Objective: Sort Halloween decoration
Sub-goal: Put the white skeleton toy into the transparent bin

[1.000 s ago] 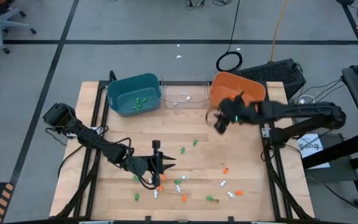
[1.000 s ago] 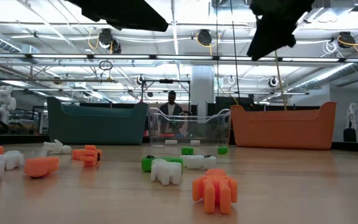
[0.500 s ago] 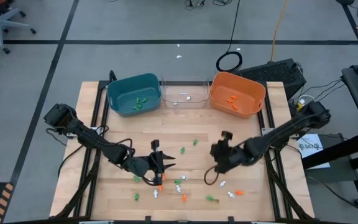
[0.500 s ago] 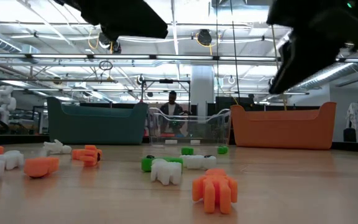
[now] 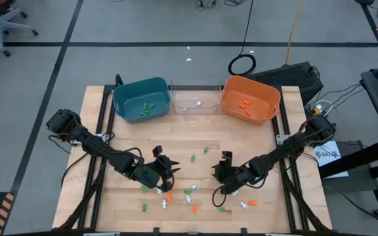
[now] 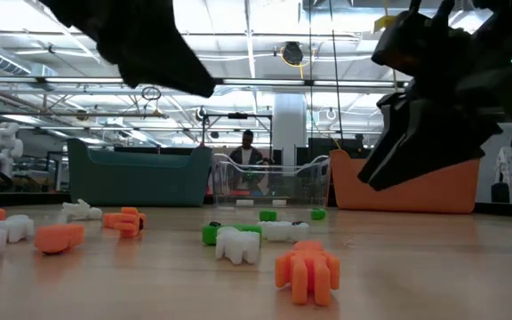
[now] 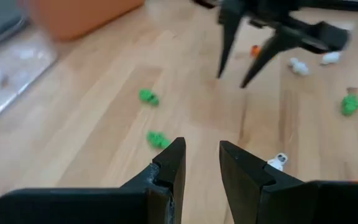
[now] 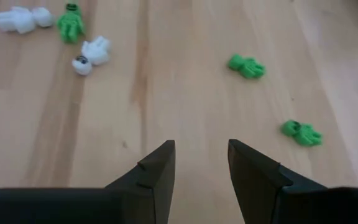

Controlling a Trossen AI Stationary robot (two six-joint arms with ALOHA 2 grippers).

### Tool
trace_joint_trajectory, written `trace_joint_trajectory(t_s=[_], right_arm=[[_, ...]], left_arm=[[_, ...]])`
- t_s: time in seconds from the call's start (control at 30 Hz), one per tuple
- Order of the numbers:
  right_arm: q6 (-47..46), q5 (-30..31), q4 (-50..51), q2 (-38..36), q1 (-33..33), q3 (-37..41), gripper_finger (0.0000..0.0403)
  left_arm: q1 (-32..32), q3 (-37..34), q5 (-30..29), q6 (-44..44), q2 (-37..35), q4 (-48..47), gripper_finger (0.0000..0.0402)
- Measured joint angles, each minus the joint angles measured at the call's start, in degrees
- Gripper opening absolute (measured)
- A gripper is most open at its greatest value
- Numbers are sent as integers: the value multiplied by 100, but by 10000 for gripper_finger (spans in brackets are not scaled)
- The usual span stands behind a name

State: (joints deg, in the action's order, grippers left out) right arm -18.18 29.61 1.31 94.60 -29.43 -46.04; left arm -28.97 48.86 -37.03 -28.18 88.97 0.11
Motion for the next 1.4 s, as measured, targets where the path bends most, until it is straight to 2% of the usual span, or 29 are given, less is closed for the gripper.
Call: trace_joint_trajectory(t_s=[0.2, 0.3, 0.43, 0.5, 0.57, 0.67, 0.73, 0.83, 1.0, 1.23, 1.4], right_arm=[[-135, -318, -80, 27, 4, 2, 132], [-202, -655, -415, 27, 4, 2, 132], [-88, -1175, -1084, 32, 4, 2, 132], [-76, -1197, -1607, 120, 4, -2, 132], [-31, -1279, -2070, 294, -29, -2, 133], [311, -1767, -2642, 718, -189, -35, 141], [400, -1698, -2642, 998, -314, -150, 152], [473, -1168, -2505, 1242, -400, -410, 172], [933, -1115, -2507, 1582, -416, -784, 203], [1025, -125, -2445, 1782, -352, -905, 213], [1105, -721, -2416, 1937, -214, -903, 205]], left_arm=[[-48, 0, -70, -859, 0, -552, 98], [-207, 0, -63, -905, 0, -558, 98], [-416, 0, -233, -907, 0, -435, 98], [-503, 0, -361, -907, 0, -364, 98], [-579, 0, -405, -914, 0, -294, 98], [-652, 7, -430, -901, 100, -29, 98], [-692, 7, -461, -898, 198, 72, 98], [-718, 7, -514, -895, 372, 112, 98], [-710, 6, -553, -896, 611, 311, 98], [-802, 4, -549, -898, 817, 381, 98], [-875, 4, -552, -894, 817, 388, 98]])
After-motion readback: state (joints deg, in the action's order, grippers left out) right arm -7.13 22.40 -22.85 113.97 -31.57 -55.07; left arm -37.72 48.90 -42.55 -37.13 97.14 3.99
